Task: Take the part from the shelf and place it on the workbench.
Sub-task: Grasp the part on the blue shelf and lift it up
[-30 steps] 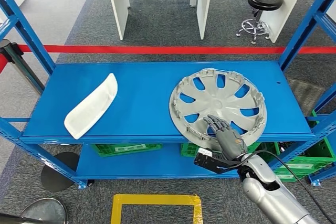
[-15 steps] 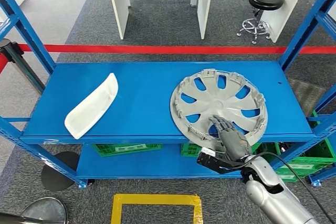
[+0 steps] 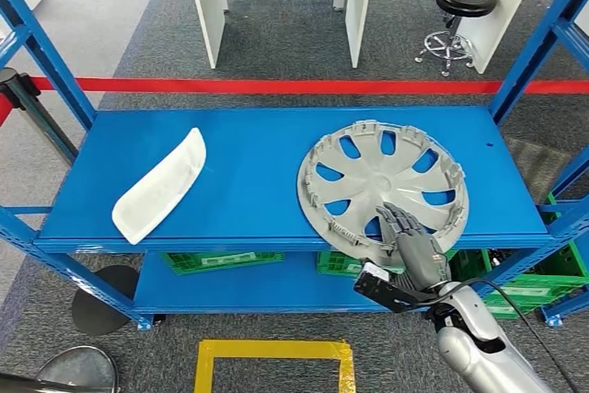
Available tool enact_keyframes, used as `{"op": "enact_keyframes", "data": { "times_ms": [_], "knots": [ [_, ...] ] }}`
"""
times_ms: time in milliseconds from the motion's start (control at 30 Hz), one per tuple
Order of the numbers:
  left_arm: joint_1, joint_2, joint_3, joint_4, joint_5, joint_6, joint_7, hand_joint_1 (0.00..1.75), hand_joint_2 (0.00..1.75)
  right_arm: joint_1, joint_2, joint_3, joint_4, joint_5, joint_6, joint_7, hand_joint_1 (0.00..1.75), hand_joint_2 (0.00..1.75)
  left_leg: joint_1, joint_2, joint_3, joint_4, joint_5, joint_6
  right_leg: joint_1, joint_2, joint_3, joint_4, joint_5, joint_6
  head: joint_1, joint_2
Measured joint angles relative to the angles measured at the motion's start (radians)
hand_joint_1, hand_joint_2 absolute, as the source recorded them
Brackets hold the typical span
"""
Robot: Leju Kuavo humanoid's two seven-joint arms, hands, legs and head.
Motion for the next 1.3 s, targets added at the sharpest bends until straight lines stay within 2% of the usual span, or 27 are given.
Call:
{"op": "enact_keyframes", "data": {
  "times_ms": [367, 767, 900, 1300],
  "knots": [
    [0.0, -0.001, 0.011, 0.0, 0.02, 0.0, -0.004, 0.0, 0.0, -0.003, -0.001, 0.011, 0.0, 0.053, 0.053, 0.017, 0.0, 0.0, 0.0, 0.0, 0.0, 0.0, 0.0, 0.0, 0.0, 0.0, 0.0, 0.0, 0.0, 0.0, 0.0, 0.0],
    [0.0, -0.009, 0.045, 0.0, 0.039, 0.01, -0.006, 0.0, 0.0, 0.005, -0.003, 0.045, -0.017, 0.158, 0.029, 0.055, 0.0, 0.0, 0.0, 0.0, 0.0, 0.0, 0.0, 0.0, 0.0, 0.0, -0.001, 0.0, 0.0, 0.0, 0.0, 0.0],
    [0.0, -0.01, 0.048, 0.0, 0.039, 0.01, -0.006, 0.0, 0.0, 0.015, -0.009, 0.054, -0.034, 0.182, 0.019, 0.063, 0.0, 1.75, 0.0, 0.0, 0.0, 0.0, 0.0, 0.0, 0.0, 0.0, -0.001, 0.0, 0.0, 0.0, 0.0, 0.0],
    [0.0, -0.01, 0.05, 0.0, 0.039, 0.007, -0.006, 0.0, 0.0, 0.028, -0.027, 0.059, -0.042, 0.187, 0.027, 0.083, 0.0, 1.75, 0.0, 0.0, -0.001, 0.0, 0.0, 0.0, 0.0, 0.0, -0.001, 0.0, 0.0, 0.0, 0.0, 0.0]
  ]
}}
